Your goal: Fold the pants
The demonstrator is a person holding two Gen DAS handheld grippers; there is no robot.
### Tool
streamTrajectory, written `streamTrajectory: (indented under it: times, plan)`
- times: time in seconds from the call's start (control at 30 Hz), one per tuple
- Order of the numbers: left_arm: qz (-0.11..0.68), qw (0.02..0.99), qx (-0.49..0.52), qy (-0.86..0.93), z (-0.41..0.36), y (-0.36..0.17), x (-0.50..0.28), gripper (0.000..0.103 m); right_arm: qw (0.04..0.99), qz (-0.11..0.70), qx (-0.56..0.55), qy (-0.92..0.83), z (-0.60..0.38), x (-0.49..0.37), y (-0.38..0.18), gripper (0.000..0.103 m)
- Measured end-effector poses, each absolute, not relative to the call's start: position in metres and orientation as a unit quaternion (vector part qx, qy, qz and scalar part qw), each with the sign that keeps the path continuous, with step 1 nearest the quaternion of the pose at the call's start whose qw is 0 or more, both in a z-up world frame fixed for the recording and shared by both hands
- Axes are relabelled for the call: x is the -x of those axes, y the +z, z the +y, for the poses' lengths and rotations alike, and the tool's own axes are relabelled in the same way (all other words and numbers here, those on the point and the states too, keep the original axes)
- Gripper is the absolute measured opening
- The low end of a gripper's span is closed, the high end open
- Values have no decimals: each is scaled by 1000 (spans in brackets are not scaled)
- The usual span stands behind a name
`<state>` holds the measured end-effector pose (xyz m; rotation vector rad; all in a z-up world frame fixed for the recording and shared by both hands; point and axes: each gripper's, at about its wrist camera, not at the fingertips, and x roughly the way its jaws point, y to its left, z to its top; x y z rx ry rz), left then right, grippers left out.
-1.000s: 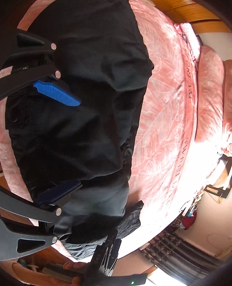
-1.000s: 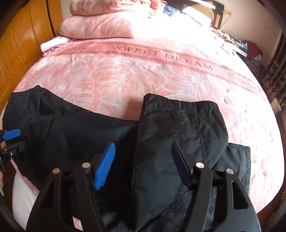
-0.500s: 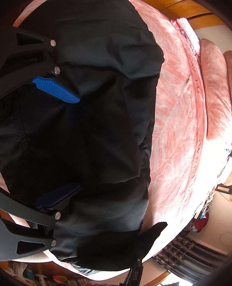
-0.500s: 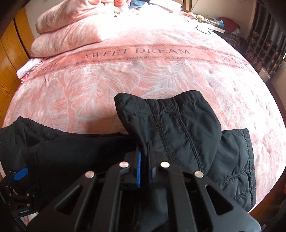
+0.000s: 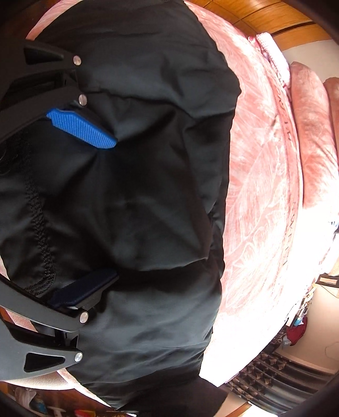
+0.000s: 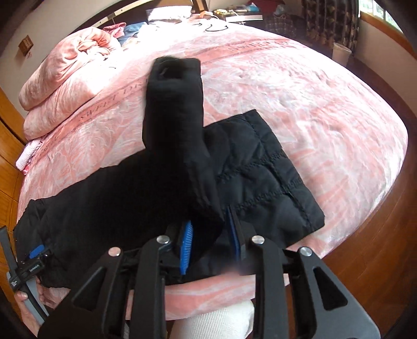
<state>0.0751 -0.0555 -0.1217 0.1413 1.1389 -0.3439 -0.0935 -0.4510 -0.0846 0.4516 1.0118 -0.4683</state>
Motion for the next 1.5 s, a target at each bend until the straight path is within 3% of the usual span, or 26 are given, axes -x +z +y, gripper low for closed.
streamTrajectory:
  times: [0.13,0.33,0.53,0.7,0.93,1.0,1.07,1.17,1.33,1.5]
  plan:
    - [541,824,-67,-157,-57,-120,-74,94,814,477,-249,-217,-467,116,-106,37]
    - [550,820,-44,-154,-53,-115,-66,94,811,459,-312,-184,-484,129,-110,35]
    - [549,821,-47,-146,-53,-121,-63,95,800,496,-268,-205,-486,123,-117,35]
    - [545,823,-55,-147,-57,-124,-65,99,801,505,-239,-214,-480,126,-110,43]
    - [547,824,-18,-149,-43,-114,-74,99,827,458,-205,-255,-484,142,-62,46]
    - [545,825,-7,-150,-38,-110,-75,99,854,441,-190,-200,-474,127,-43,46]
    - [541,827,-6,-151,-34,-106,-77,99,876,442,-159,-112,-454,96,-29,55]
    - [527,837,-11,-148,-26,-97,-80,99,890,443,-100,30,-411,39,-22,55]
    - [519,845,2,-132,-2,-92,-91,99,852,483,-27,200,-328,-64,-43,53]
    - [529,841,10,-114,24,-102,-104,99,812,521,108,241,-278,-125,-83,53]
